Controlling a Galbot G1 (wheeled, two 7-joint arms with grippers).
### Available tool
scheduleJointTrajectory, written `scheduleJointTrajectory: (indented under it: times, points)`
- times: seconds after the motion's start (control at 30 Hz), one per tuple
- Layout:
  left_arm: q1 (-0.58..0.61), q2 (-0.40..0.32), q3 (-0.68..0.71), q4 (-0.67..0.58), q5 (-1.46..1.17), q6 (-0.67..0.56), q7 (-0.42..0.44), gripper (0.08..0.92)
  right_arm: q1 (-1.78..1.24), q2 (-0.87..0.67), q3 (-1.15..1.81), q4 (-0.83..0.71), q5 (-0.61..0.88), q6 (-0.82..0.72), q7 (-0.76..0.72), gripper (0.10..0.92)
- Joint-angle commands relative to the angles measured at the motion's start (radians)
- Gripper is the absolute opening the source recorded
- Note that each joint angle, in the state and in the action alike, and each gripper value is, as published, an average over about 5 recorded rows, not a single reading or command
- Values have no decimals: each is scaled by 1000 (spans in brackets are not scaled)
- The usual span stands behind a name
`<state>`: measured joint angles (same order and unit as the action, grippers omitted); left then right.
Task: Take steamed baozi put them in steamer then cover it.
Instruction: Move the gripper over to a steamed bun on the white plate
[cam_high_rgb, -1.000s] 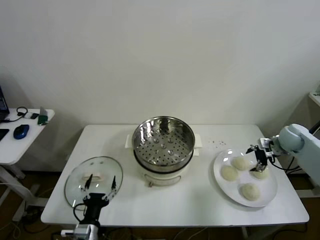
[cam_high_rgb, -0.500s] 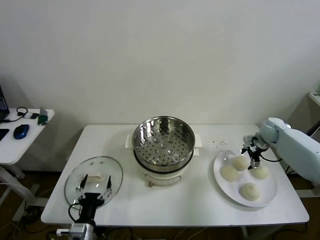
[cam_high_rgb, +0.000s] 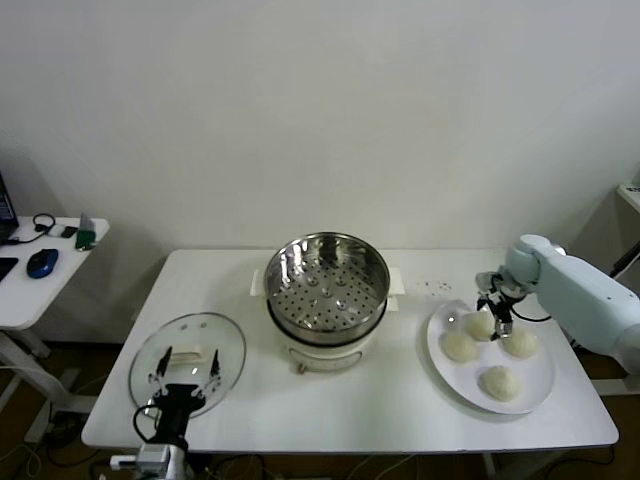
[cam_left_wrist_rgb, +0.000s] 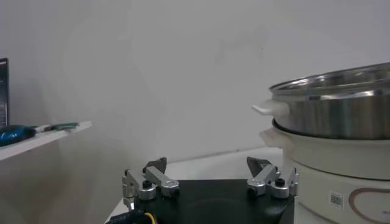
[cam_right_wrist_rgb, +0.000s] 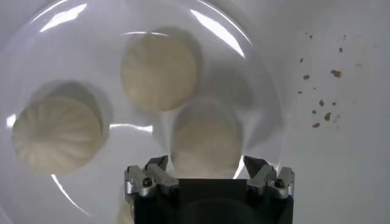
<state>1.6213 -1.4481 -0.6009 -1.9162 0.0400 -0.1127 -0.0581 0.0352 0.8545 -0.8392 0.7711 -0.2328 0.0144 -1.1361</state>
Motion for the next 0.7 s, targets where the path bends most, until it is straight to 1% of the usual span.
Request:
scheduleJointTrajectory:
  times: [0.03, 0.2, 0.43, 0.57, 0.7]
  points:
    - [2, -2, -4, 0, 1, 0, -2, 823, 7, 20, -19, -22, -8, 6, -5, 823]
    - [4, -1, -7, -1, 1, -1, -4, 823, -2, 25, 1, -29, -7, 10, -4, 817]
    - [7, -2, -8, -4, 1, -1, -5, 823, -3, 23, 10, -31, -10, 25, -3, 728]
    - [10, -3, -9, -5, 1, -1, -6, 823, 2, 16, 17, -24, -7, 33, -3, 695]
    - [13, -4, -8, -7, 2, -2, -6, 823, 45, -6, -18, 16, 23, 44, -3, 682]
